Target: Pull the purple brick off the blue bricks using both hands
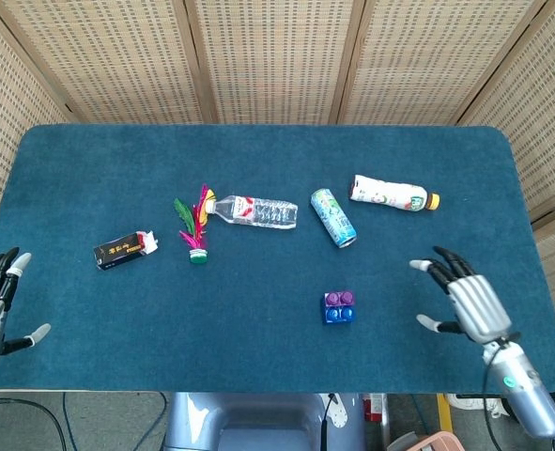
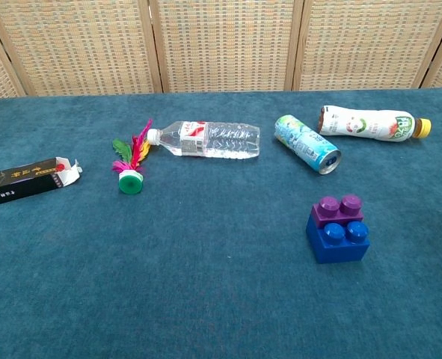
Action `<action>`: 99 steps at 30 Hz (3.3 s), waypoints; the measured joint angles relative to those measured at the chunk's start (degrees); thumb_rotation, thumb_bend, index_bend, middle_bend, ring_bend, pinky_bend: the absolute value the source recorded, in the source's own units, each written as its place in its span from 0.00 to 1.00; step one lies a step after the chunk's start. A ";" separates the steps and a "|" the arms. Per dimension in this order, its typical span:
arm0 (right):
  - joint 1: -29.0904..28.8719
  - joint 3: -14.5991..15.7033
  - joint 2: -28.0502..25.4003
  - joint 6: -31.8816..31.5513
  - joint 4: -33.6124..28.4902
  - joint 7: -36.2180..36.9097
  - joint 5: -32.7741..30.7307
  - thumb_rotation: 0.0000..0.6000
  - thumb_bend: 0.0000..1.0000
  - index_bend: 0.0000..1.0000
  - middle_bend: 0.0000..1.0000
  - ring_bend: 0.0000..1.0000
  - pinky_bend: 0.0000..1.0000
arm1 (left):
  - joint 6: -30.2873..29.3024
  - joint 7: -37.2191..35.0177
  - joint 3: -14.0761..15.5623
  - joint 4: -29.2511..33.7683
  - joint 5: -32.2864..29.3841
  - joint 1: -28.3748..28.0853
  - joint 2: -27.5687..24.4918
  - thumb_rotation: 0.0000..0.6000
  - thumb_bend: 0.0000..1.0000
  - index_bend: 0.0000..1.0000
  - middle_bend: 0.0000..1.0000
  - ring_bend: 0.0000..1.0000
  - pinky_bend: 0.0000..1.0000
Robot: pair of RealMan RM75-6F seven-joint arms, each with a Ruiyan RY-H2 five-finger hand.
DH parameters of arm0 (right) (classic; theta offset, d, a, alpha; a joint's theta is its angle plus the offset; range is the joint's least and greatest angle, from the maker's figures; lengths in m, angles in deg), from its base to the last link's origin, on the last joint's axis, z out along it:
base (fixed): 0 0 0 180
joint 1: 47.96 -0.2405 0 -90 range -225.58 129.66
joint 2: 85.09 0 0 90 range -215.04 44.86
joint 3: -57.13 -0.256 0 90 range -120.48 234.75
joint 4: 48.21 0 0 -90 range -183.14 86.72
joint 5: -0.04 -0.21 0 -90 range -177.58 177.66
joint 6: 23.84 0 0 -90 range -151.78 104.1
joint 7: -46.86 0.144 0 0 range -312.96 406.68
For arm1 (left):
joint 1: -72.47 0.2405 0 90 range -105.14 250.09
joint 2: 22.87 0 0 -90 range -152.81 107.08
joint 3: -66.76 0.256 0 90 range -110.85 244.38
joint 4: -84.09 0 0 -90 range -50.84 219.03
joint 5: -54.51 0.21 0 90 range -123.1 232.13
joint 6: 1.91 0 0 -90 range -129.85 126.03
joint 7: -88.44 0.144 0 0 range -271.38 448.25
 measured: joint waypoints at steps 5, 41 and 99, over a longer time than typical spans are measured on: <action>-6.36 -3.06 0.84 12.70 -4.94 -6.22 -8.60 1.00 0.12 0.29 0.28 0.12 0.19 | 0.49 0.21 -0.32 0.00 -1.03 -0.12 0.02 1.00 0.00 0.00 0.00 0.00 0.00; -20.89 -5.02 18.36 18.46 -7.77 -46.94 -37.84 1.00 0.31 0.58 0.60 0.40 0.40 | 3.06 -0.53 -0.70 -0.55 -2.61 -1.18 -0.02 1.00 0.00 0.00 0.00 0.00 0.00; -23.56 -21.71 27.94 16.90 -3.42 -4.23 -33.72 1.00 0.31 0.59 0.62 0.41 0.41 | 53.36 -14.31 -13.55 -5.93 -32.92 -49.20 14.42 1.00 0.00 0.17 0.17 0.10 0.08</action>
